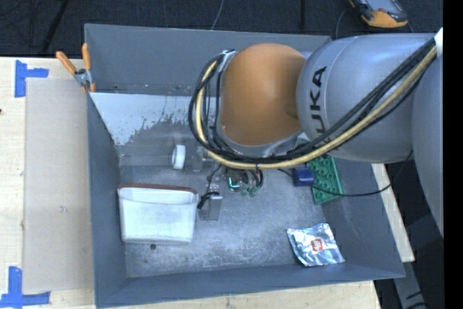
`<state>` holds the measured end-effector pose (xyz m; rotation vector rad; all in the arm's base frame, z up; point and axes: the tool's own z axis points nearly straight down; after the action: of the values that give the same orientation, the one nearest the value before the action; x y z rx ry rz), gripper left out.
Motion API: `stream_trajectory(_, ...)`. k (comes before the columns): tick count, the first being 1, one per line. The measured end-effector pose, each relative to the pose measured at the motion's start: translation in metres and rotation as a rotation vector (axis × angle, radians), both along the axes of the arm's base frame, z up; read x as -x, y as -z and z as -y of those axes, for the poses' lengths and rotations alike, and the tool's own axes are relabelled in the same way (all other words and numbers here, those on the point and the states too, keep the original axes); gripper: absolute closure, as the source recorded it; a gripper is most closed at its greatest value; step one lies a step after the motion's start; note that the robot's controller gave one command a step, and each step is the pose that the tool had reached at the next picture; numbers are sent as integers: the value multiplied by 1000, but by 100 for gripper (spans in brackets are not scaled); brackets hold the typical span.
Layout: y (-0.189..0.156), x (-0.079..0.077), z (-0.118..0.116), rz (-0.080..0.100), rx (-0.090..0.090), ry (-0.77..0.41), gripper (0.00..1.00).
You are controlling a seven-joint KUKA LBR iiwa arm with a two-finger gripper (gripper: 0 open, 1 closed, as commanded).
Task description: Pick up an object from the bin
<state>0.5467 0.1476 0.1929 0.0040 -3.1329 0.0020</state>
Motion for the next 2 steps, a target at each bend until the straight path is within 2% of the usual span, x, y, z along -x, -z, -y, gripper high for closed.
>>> stream_trajectory(1,125,-71,-43,-2,4,21,0)
stream_trajectory(2,91,-52,15,10,1,96,0)
